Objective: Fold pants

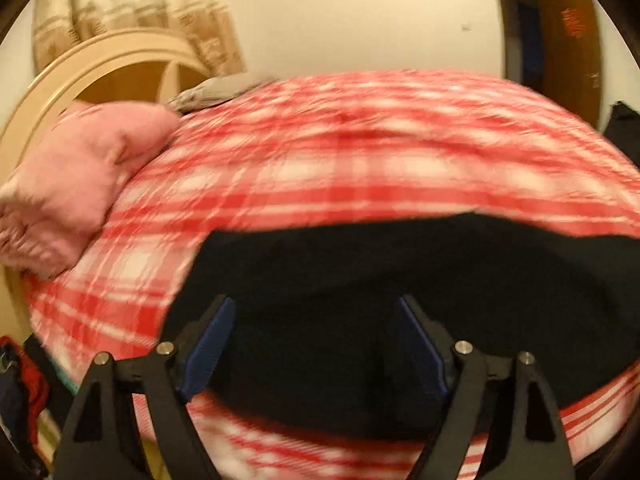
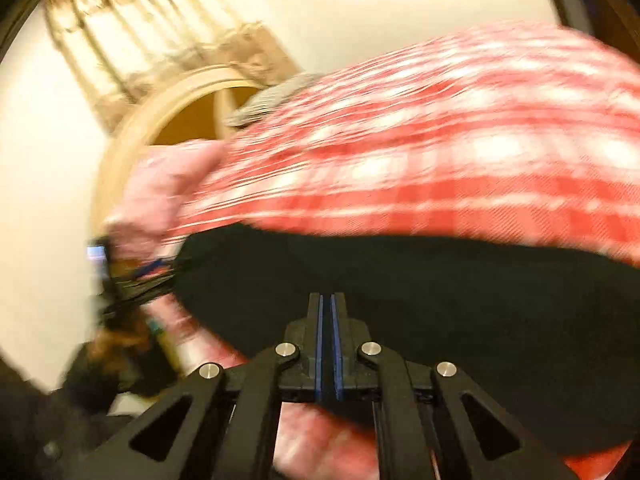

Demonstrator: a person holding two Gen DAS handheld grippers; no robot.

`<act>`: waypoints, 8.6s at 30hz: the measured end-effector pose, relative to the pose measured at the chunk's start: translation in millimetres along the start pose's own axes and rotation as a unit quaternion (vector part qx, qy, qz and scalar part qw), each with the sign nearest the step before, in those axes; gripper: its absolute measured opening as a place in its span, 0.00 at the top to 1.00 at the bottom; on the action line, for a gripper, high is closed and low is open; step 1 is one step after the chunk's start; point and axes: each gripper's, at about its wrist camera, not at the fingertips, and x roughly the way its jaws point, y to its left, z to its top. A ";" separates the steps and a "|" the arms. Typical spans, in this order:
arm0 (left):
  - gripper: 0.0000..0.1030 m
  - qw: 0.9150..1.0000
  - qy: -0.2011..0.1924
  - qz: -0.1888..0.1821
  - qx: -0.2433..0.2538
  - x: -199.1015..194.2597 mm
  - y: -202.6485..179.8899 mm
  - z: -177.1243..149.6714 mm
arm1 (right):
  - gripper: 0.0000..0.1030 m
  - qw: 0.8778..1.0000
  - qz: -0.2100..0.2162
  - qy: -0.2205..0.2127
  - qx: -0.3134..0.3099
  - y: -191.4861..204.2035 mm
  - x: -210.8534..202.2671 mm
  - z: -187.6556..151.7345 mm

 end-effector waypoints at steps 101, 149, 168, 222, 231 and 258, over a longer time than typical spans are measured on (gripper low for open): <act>0.00 0.995 0.097 -0.018 -0.036 42.5 -37.5 -10.6 | 0.52 0.985 -0.163 0.045 -0.045 -11.5 11.9 6.4; 0.00 0.993 0.071 -0.060 0.077 7.4 -178.5 4.5 | 0.52 0.936 -0.314 0.033 0.159 -255.7 -164.2 -26.7; 0.00 0.993 0.070 -0.067 0.069 8.3 -177.2 3.2 | 0.90 0.913 -0.391 0.012 0.112 -223.8 -179.9 -26.6; 0.00 0.997 0.036 -0.062 -0.027 24.0 -52.6 15.7 | 0.89 0.915 -0.231 0.051 -0.328 157.8 103.4 -57.9; 0.00 0.997 0.019 -0.072 -0.024 14.3 -52.4 23.8 | 0.89 0.983 -0.098 -0.037 -0.151 106.3 34.1 -28.2; 0.04 0.974 0.046 -0.199 0.097 8.5 -192.0 28.4 | 0.88 0.974 -0.184 -0.062 0.115 -91.8 -39.5 -19.0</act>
